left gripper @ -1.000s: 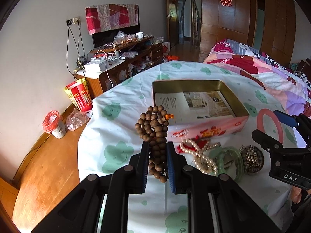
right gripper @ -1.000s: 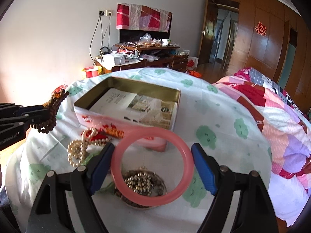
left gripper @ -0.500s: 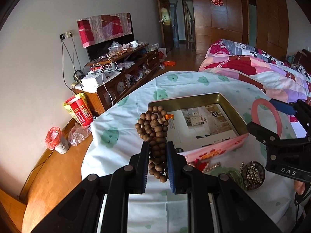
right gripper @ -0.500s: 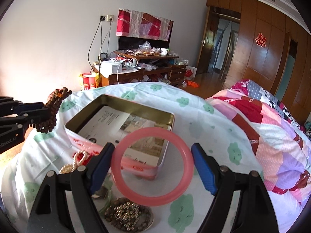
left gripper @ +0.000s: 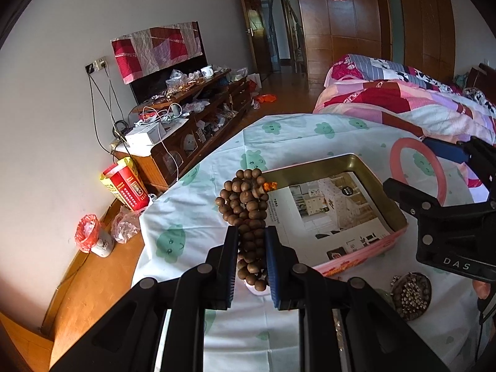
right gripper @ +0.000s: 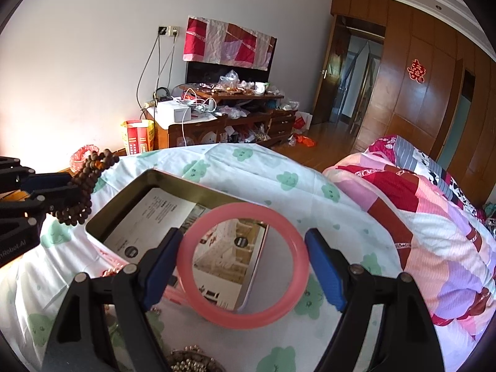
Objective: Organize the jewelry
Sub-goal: 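Carry the bead bracelet and pink bangle over the open tin with both tools, then open the left tool to drop the bead bracelet while the right tool releases the bangle into the tin, then grasp the pearl necklace with the left tool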
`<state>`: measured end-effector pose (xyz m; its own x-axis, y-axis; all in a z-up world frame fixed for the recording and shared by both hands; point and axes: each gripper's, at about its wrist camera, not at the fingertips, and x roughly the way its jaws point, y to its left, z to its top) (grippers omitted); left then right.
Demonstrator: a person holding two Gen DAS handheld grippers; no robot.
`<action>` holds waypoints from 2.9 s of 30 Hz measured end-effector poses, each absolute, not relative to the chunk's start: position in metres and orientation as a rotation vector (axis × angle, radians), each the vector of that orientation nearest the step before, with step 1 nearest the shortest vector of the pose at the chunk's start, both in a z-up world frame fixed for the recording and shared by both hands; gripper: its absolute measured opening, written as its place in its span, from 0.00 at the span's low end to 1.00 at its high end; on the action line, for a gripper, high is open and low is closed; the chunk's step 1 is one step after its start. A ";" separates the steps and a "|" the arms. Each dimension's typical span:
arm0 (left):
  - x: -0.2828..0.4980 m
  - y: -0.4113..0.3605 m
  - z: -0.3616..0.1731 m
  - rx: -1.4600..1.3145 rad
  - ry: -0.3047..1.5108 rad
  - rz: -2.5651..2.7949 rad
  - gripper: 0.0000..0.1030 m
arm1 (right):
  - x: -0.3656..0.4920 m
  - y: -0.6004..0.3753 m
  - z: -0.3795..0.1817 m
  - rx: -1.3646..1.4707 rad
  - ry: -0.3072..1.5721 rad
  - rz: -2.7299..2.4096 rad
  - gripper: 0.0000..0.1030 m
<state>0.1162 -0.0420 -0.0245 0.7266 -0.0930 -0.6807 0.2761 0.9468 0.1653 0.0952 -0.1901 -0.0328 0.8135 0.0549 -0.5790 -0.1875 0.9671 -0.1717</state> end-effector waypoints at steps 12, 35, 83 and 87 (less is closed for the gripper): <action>0.154 -0.050 -0.039 0.283 0.775 -0.194 0.17 | 0.124 -0.185 -0.047 -0.238 0.643 0.125 0.80; 0.190 -0.061 -0.076 0.329 0.852 -0.177 0.17 | 0.157 -0.177 -0.080 -0.270 0.739 0.139 0.80; 0.073 -0.056 -0.077 0.201 0.816 -0.157 0.75 | 0.032 -0.227 -0.087 -0.156 0.744 0.053 0.89; 0.071 -0.062 -0.087 0.199 0.846 -0.170 0.75 | 0.023 -0.234 -0.089 -0.143 0.727 0.021 0.89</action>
